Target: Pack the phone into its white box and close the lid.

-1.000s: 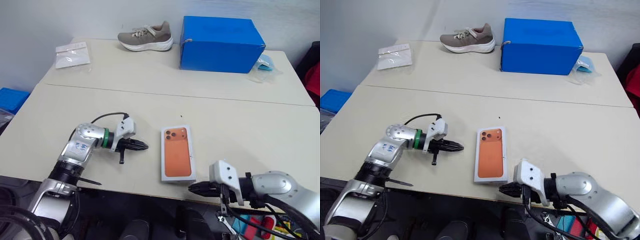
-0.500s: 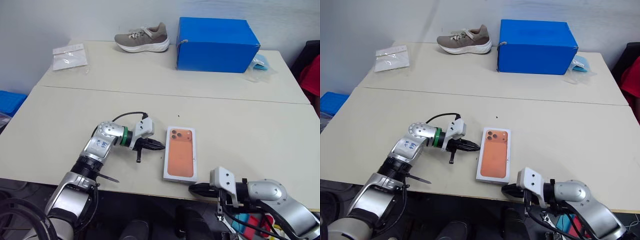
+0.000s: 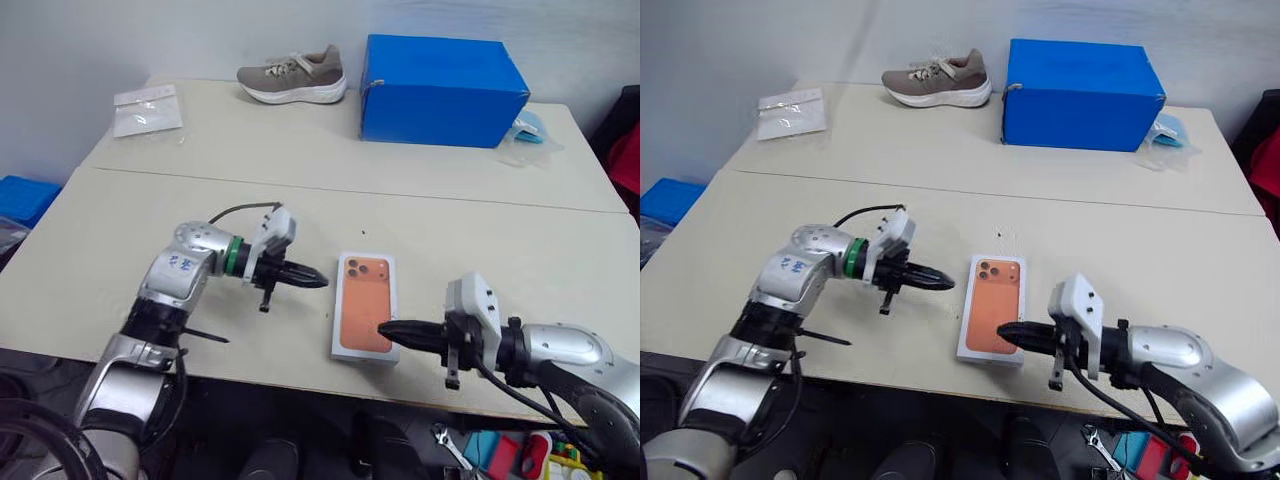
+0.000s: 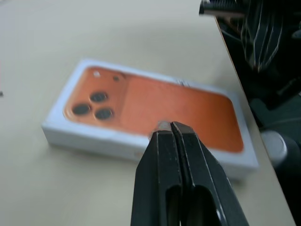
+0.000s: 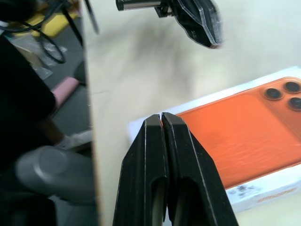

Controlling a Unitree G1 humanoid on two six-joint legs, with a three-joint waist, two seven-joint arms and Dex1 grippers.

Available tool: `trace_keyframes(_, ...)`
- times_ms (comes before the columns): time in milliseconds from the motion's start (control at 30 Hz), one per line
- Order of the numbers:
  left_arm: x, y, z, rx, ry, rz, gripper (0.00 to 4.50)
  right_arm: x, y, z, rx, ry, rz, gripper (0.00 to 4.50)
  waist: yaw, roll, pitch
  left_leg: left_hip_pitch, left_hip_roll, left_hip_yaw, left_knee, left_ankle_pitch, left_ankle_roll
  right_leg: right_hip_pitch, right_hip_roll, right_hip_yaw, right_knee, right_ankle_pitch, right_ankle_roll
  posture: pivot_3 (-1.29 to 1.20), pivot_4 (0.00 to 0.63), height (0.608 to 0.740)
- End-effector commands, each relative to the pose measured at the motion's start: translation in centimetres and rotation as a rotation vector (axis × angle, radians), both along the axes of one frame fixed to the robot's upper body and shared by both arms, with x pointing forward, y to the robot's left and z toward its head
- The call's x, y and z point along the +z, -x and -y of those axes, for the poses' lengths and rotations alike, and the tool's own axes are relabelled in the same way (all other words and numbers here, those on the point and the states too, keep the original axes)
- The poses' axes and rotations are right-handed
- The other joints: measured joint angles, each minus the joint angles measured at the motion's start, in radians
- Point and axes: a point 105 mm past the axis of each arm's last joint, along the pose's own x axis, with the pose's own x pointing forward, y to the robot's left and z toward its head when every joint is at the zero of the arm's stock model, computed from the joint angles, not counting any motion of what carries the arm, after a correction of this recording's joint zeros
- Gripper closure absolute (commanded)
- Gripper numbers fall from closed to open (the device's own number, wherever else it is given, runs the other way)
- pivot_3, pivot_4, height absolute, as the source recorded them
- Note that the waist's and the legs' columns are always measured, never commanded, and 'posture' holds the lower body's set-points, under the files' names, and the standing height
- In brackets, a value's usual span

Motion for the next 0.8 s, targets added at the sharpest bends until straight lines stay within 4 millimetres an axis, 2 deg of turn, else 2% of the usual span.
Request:
trace_keyframes(33,-2.4,-1.1,0.9,0.044,-0.076,0.025,4.50,-1.9,-0.5,-0.1,-0.038,0.070,-0.018,4.46,-0.002,0.000,0.000,0.000,0.000,0.000,0.000,0.000,0.000,0.000,0.000,0.000,0.000,0.000,0.000,0.00,0.150,0.740)
trace_keyframes(167,-5.0,-1.1,1.0,0.026,-0.170,0.048,4.50,-4.2,-0.7,0.4,-0.086,0.157,-0.036,4.46,-0.012,0.000,-0.001,-0.003,0.000,0.000,0.002,0.000,0.000,-0.004,0.000,0.000,0.002,0.000,0.000,0.00,0.150,0.740)
trace_keyframes(233,-6.0,-0.9,0.5,0.007,-0.218,0.079,4.50,-5.4,-0.7,1.0,-0.106,0.200,-0.039,4.46,-0.012,-0.001,-0.002,0.000,0.000,0.001,0.002,0.000,0.000,-0.001,0.000,0.001,0.000,0.000,0.000,0.00,0.150,0.740)
trace_keyframes(300,-6.5,-0.8,0.1,0.002,-0.238,0.091,4.50,-6.1,-0.7,1.4,-0.119,0.216,-0.031,4.46,-0.012,-0.001,-0.004,0.004,0.000,0.001,0.002,0.000,-0.001,0.003,0.000,0.001,0.000,0.000,0.000,0.00,0.150,0.740)
trace_keyframes(400,-6.4,-0.9,-0.2,0.027,-0.230,0.077,4.50,-6.1,-0.7,1.5,-0.127,0.193,-0.023,4.46,-0.013,-0.001,-0.004,0.012,0.001,0.000,0.001,-0.001,-0.001,0.013,0.001,0.001,-0.002,0.000,0.000,0.00,0.150,0.740)
trace_keyframes(567,-3.9,-0.8,-2.2,0.088,-0.128,-0.001,4.50,-2.4,-0.5,1.7,-0.102,0.066,0.039,4.46,-0.022,-0.002,-0.004,0.017,0.001,0.001,-0.001,-0.002,0.001,0.016,0.002,0.002,-0.002,0.000,0.000,0.00,0.150,0.740)
trace_keyframes(700,-0.7,1.1,-6.2,0.079,-0.038,-0.016,3.61,1.1,1.1,3.3,0.000,0.061,0.058,3.58,-0.040,0.003,0.000,0.016,0.002,0.001,-0.001,-0.002,0.001,0.014,0.002,0.003,-0.001,0.000,0.000,0.00,0.150,0.740)
trace_keyframes(800,0.9,3.1,-9.2,0.093,-0.025,-0.041,2.68,3.2,1.6,5.1,0.037,0.082,0.075,2.54,-0.040,0.004,0.001,0.015,0.004,0.001,-0.003,-0.002,0.000,0.013,0.003,0.002,-0.002,0.000,0.000,0.00,0.150,0.740)
